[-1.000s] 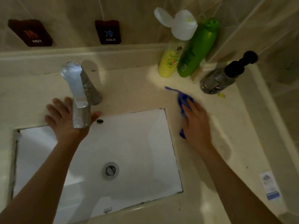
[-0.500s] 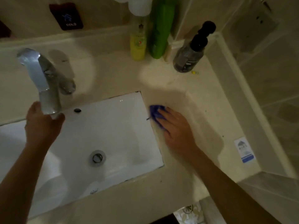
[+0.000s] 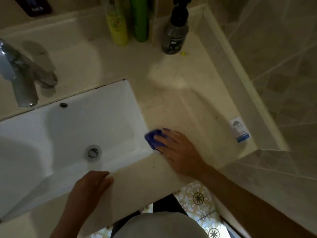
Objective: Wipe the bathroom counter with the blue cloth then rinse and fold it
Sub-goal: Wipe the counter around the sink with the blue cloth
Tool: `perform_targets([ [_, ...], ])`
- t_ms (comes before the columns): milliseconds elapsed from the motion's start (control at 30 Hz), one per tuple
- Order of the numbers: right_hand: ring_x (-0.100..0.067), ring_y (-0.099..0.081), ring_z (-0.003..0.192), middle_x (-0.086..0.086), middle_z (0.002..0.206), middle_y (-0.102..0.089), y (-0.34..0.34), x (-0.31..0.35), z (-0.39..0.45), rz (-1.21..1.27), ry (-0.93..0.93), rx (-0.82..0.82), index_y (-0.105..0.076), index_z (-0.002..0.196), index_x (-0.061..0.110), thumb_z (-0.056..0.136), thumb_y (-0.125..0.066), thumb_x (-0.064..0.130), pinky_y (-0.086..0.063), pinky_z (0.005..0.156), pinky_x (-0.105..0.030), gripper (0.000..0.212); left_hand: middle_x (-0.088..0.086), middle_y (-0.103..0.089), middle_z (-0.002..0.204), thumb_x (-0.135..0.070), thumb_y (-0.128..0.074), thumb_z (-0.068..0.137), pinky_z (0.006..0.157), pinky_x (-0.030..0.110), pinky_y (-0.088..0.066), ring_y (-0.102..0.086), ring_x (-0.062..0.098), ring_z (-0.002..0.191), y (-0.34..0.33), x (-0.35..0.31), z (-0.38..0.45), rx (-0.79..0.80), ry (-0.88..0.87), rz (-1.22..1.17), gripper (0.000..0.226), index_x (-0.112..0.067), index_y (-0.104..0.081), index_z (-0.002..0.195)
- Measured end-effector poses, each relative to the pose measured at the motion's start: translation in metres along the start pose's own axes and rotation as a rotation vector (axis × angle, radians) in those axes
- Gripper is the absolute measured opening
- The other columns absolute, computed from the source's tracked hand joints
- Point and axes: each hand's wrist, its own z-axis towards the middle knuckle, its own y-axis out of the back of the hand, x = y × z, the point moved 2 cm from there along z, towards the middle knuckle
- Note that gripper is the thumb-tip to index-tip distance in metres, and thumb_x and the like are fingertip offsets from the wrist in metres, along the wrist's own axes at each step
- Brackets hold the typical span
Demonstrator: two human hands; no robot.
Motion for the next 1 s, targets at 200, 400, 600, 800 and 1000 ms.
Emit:
perform_targets([
  [200, -0.035, -0.049, 0.133, -0.013, 0.144, -0.055, 0.044, -0.130, 0.022, -0.220, -0.587, -0.189, -0.059, 0.134, 0.010, 0.094, -0.039, 0.023, -0.038, 0.111, -0.045, 0.048, 0.002, -0.073, 0.106, -0.037, -0.070, 0.086, 0.077, 0.034, -0.045, -0.067, 0.026, 0.097, -0.005, -0.001, 0.006, -0.061, -0.003, 0.095, 0.020, -0.026, -0.076, 0.101],
  [400, -0.035, -0.052, 0.130, -0.011, 0.135, -0.063, -0.006, 0.040, 0.026, 0.073, -0.236, -0.200, -0.066, 0.125, 0.010, 0.086, -0.060, 0.004, -0.039, 0.108, -0.044, 0.040, -0.002, -0.072, 0.111, -0.047, -0.064, 0.088, 0.077, 0.033, -0.046, -0.065, 0.022, 0.099, -0.005, 0.000, 0.006, -0.065, -0.031, 0.148, 0.026, -0.031, -0.074, 0.105],
  [600, -0.041, -0.053, 0.129, -0.019, 0.139, -0.058, 0.021, -0.004, -0.069, -0.097, -0.327, -0.045, -0.060, 0.134, 0.009, 0.101, -0.045, 0.014, -0.042, 0.108, -0.054, 0.036, 0.001, -0.071, 0.115, -0.046, -0.057, 0.092, 0.084, 0.035, -0.049, -0.064, 0.026, 0.106, -0.004, -0.003, 0.001, -0.038, -0.113, 0.168, 0.029, -0.029, -0.073, 0.109],
  [800, -0.038, -0.053, 0.130, -0.014, 0.137, -0.061, -0.013, 0.090, -0.026, -0.168, -0.654, -0.318, -0.066, 0.126, 0.009, 0.084, -0.048, 0.015, -0.048, 0.098, -0.049, 0.046, 0.013, -0.065, 0.121, -0.021, -0.048, 0.097, 0.087, 0.038, -0.042, -0.060, 0.034, 0.108, 0.004, 0.045, -0.016, -0.052, -0.292, 0.237, 0.031, -0.016, -0.060, 0.125],
  [1000, -0.033, -0.046, 0.138, -0.006, 0.143, -0.057, -0.083, 0.269, 0.010, 0.028, -0.089, 0.026, -0.064, 0.127, 0.016, 0.091, -0.052, 0.020, -0.044, 0.104, -0.050, 0.038, 0.014, -0.064, 0.111, -0.021, -0.061, 0.087, 0.087, 0.047, -0.045, -0.061, 0.039, 0.100, 0.051, 0.147, -0.039, -0.240, -0.194, 0.318, 0.029, -0.022, -0.066, 0.116],
])
